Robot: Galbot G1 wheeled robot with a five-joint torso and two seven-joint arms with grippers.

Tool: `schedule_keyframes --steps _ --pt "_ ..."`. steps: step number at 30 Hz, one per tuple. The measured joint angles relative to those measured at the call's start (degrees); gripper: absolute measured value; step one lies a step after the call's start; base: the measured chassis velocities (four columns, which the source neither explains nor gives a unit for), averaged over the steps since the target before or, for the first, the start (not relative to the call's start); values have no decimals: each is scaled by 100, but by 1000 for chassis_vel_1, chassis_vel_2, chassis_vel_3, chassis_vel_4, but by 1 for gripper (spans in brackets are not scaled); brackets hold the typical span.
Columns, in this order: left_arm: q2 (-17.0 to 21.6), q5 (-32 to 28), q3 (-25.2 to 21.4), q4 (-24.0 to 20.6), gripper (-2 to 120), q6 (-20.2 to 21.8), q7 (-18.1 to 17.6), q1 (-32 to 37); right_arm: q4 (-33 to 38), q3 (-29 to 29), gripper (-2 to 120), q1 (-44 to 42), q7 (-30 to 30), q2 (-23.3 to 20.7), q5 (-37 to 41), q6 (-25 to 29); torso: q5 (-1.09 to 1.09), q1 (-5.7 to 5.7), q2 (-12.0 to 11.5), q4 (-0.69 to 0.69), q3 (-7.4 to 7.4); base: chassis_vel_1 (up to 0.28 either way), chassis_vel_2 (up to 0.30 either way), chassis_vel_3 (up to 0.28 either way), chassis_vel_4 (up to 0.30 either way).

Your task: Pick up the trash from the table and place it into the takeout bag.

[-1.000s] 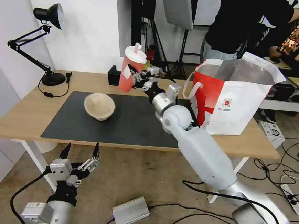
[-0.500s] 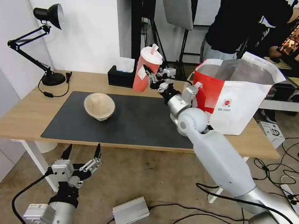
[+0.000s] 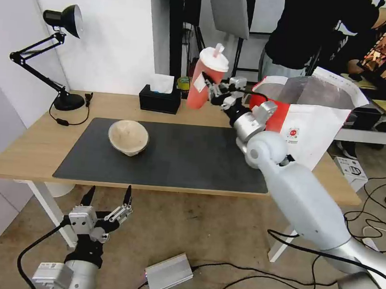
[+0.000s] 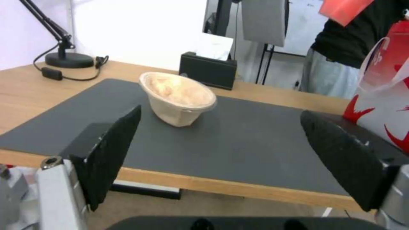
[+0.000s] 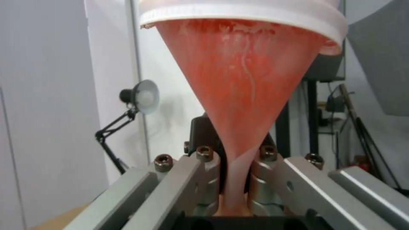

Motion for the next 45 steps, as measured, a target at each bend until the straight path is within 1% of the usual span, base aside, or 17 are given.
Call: schedule_keyframes --steps 4,19,31,45 --pt "8 1 -2 -24 100 0 0 26 -55 84 4 134 0 -118 110 -1 -1 0 0 -1 0 0 0 0 0" --pt "-24 76 69 -59 100 -5 7 72 -75 296 4 329 48 -337 308 -3 0 0 0 0 0 0 0 0 0" --pt "-24 94 100 -62 100 -15 52 79 -74 528 4 341 92 -509 391 -6 0 0 0 0 0 0 0 0 0" --pt "11 89 100 -30 100 -23 54 47 -268 831 4 325 96 -779 553 -5 0 0 0 -1 0 0 0 0 0"
